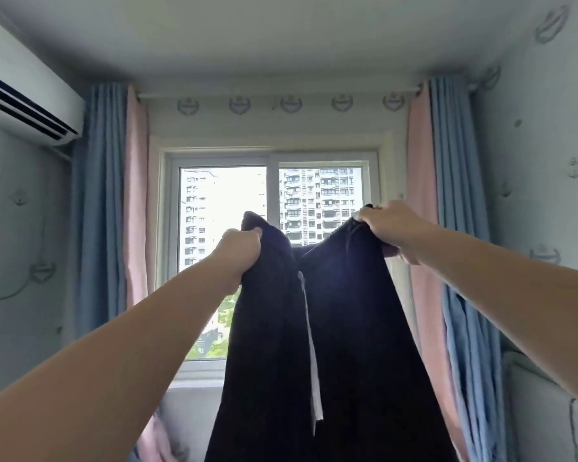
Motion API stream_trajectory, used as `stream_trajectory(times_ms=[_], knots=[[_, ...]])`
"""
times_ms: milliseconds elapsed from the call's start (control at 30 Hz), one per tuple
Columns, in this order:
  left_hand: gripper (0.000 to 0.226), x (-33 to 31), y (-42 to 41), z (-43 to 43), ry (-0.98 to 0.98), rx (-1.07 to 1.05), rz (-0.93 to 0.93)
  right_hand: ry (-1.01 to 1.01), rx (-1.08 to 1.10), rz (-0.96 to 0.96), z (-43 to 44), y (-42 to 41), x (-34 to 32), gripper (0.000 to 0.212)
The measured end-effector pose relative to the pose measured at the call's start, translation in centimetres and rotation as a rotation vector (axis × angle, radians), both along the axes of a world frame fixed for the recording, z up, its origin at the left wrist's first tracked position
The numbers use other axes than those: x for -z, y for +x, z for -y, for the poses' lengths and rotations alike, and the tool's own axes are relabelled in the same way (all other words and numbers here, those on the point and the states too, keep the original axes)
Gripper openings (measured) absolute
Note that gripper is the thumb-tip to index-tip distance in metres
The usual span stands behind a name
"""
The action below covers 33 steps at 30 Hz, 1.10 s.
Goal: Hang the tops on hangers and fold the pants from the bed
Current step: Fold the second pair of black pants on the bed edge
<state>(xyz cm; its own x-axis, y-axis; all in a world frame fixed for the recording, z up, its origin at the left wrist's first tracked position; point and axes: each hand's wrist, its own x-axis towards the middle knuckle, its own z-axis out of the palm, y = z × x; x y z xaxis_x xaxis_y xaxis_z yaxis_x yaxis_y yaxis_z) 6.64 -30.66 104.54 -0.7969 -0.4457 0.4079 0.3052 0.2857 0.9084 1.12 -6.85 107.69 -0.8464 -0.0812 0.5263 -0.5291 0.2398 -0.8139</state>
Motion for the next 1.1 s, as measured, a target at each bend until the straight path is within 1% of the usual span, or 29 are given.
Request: stream_trajectory(times_ms=[133,233,267,333,433,533,567,667,733,767,800,867,900,933,967,1033,1067,1100], knots=[[0.037,0.3,1.4,-2.6,-0.022,0.110,-0.023,0.051,-0.058,-0.051,2.5,2.1,-0.4,0.011],[0.022,0.7,2.4,-4.0,-0.029,0.189,-0.050,0.072,-0.119,-0.049,4.1,3.6,-0.3,0.013],[0.021,0.9,2.7,-4.2,-0.036,0.214,-0.063,0.089,-0.130,-0.050,4.5,4.1,-0.2,0.014],[0.027,1.4,3.1,-4.2,-0.058,0.281,-0.084,0.110,-0.121,-0.068,5.2,4.9,-0.2,0.014],[0.031,2.3,3.6,-3.5,-0.134,0.362,-0.141,0.126,-0.111,-0.112,5.8,5.9,-0.1,0.020],[0.031,3.3,3.9,-2.7,-0.172,0.383,-0.195,0.168,-0.104,-0.164,6.5,6.8,0.4,0.021],[0.034,3.5,3.9,-2.5,-0.173,0.388,-0.208,0.177,-0.110,-0.171,6.8,7.1,0.6,0.022],[0.050,4.2,3.9,-1.8,-0.100,0.353,-0.217,0.250,-0.161,-0.146,7.4,8.2,1.3,0.025],[0.049,4.4,3.8,-0.9,-0.039,0.310,-0.187,0.284,-0.179,-0.159,7.3,8.7,1.6,0.025],[0.044,4.5,3.7,-0.3,-0.021,0.299,-0.175,0.297,-0.138,-0.211,7.1,8.6,2.0,0.024],[0.041,4.5,3.7,0.3,-0.011,0.295,-0.162,0.308,-0.045,-0.294,6.9,8.3,2.3,0.023],[0.039,4.6,4.0,1.7,0.005,0.302,-0.144,0.304,0.209,-0.432,6.2,7.3,3.7,0.022],[0.038,4.7,4.1,2.3,0.013,0.305,-0.142,0.264,0.285,-0.440,5.7,6.7,4.7,0.030],[0.038,4.9,4.4,2.9,0.021,0.309,-0.145,0.207,0.310,-0.399,5.3,6.2,6.0,0.046],[0.038,5.1,4.6,3.4,0.032,0.315,-0.149,0.150,0.297,-0.317,5.1,5.8,7.3,0.067],[0.035,5.3,4.9,4.4,0.062,0.321,-0.160,0.058,0.182,-0.093,5.3,5.6,10.1,0.103],[0.033,5.3,5.2,4.8,0.079,0.328,-0.164,0.024,0.096,0.026,5.7,5.5,11.4,0.114],[0.032,5.3,5.5,5.2,0.100,0.341,-0.169,-0.002,-0.001,0.145,6.3,5.7,12.6,0.120]])
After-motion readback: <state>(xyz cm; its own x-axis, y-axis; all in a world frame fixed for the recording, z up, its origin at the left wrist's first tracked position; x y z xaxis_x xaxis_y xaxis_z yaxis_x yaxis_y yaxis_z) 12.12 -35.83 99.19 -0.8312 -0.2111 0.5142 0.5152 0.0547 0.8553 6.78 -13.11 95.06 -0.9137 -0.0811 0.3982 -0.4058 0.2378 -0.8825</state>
